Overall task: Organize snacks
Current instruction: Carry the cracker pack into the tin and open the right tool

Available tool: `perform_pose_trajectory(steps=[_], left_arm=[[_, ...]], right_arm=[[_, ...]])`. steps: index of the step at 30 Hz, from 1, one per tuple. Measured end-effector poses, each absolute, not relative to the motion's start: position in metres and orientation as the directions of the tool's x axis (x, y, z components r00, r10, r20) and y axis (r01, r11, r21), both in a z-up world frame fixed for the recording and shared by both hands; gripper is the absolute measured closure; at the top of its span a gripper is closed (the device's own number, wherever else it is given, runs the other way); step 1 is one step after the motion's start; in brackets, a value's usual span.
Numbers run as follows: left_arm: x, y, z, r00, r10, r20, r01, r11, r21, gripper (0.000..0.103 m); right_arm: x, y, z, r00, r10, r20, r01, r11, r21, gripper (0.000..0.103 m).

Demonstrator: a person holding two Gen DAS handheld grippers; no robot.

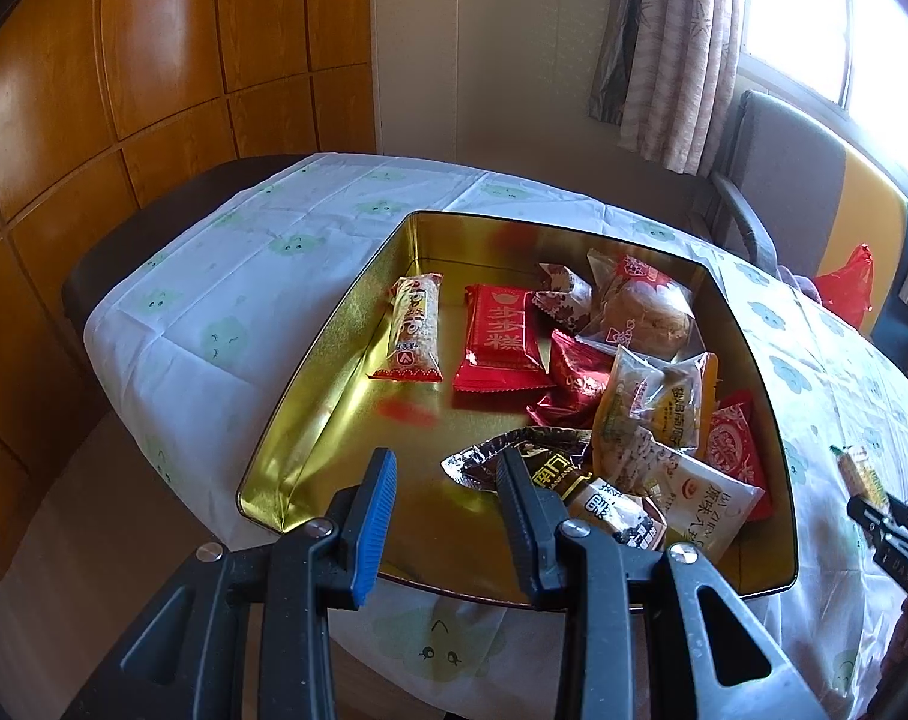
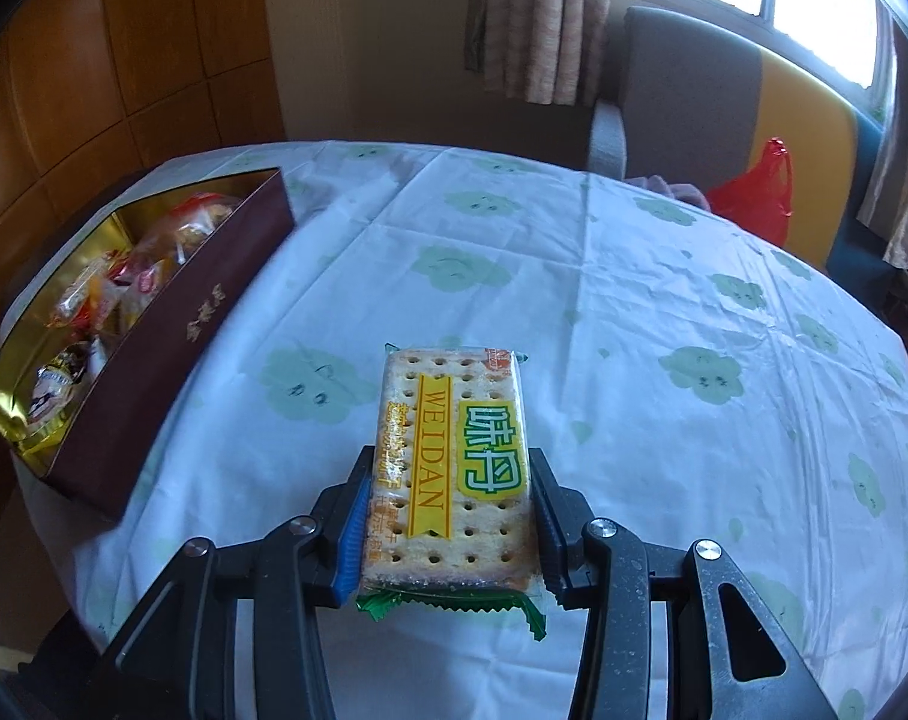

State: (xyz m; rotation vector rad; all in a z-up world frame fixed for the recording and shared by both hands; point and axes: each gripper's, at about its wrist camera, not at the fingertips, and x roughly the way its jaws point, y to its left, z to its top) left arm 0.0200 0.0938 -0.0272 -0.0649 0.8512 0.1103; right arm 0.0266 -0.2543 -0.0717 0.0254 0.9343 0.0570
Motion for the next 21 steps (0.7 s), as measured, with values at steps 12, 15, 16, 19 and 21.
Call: perform_pose_trajectory(steps=[12,15,16,19,21], left_arm=[[0.025,0.129,-0.024,0.655,0.147,-0.742,-0.228,0.974,-0.008,0.068],[0.027,0.137,-0.025,0.652,0.156,-0.742,-0.246,0.969,-0.012,0.068],[0.027,0.138,-0.026,0.651,0.157,-0.742,-0.248,0.969,-0.012,0.068],[0.028,0.139,-0.028,0.647,0.154,-0.747,-0.245,0.969,-0.013,0.068],[0.028,0.137,-0.031,0.643,0.149,-0.751,-0.24,0.971,-0.012,0.068]], right_arm=[[0.038,-0.187,-0.021,0.601,0.289,-0.746,-0.26,0.952,0.16,0.056],[0.047,-0.152,-0.01,0.568,0.363,-0.739,-0.348,0.919,0.184,0.056],[0.05,-0.14,-0.008,0.554,0.385,-0.738,-0.374,0.907,0.192,0.056],[0.063,-0.106,-0.004,0.512,0.438,-0.739,-0.436,0.874,0.216,0.056],[0.074,-0.084,-0.001,0.489,0.47,-0.734,-0.47,0.851,0.232,0.056]])
